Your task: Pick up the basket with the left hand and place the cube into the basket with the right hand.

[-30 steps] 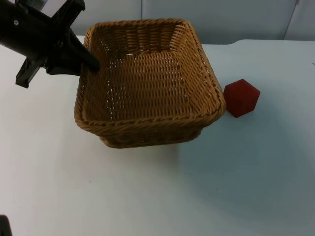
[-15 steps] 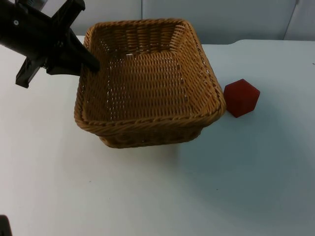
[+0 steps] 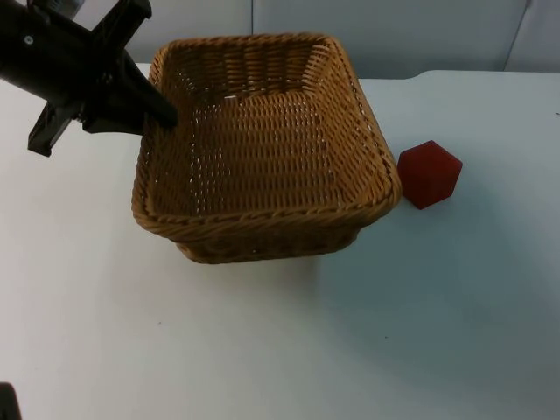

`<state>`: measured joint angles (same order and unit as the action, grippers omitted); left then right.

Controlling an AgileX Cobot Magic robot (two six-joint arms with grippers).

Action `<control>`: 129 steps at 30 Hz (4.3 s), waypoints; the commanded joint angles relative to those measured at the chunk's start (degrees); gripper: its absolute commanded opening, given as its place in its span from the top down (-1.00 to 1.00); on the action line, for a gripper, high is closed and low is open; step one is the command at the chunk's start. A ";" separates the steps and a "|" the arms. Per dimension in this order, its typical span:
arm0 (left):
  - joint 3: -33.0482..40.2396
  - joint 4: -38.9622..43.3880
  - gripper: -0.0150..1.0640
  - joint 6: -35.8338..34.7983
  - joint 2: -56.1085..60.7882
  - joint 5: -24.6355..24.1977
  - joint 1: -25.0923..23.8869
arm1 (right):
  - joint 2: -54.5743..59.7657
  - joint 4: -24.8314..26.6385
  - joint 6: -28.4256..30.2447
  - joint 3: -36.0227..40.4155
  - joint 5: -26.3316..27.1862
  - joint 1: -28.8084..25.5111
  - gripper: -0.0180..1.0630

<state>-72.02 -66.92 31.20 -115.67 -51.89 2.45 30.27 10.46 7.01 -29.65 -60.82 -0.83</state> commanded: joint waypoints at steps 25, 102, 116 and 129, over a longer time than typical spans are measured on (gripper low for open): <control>-0.56 -1.94 0.97 -0.16 0.37 -1.37 -0.11 | 25.59 28.22 -39.10 -1.28 65.86 0.01 0.97; -0.56 -1.82 0.97 -0.16 0.37 -1.23 -0.11 | 49.84 1.13 9.43 -29.39 -1.57 3.84 0.57; -0.56 -1.82 0.97 -0.16 0.37 -1.13 -0.11 | 71.90 -14.85 -1.08 -48.68 -3.14 21.25 -0.34; -0.56 -1.82 0.97 -0.16 0.37 -0.90 -0.11 | 78.05 -17.53 -0.09 -58.15 -3.48 21.31 -0.64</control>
<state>-72.02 -66.92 31.20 -115.67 -51.66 2.45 107.80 -6.15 6.61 -86.34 -63.96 20.49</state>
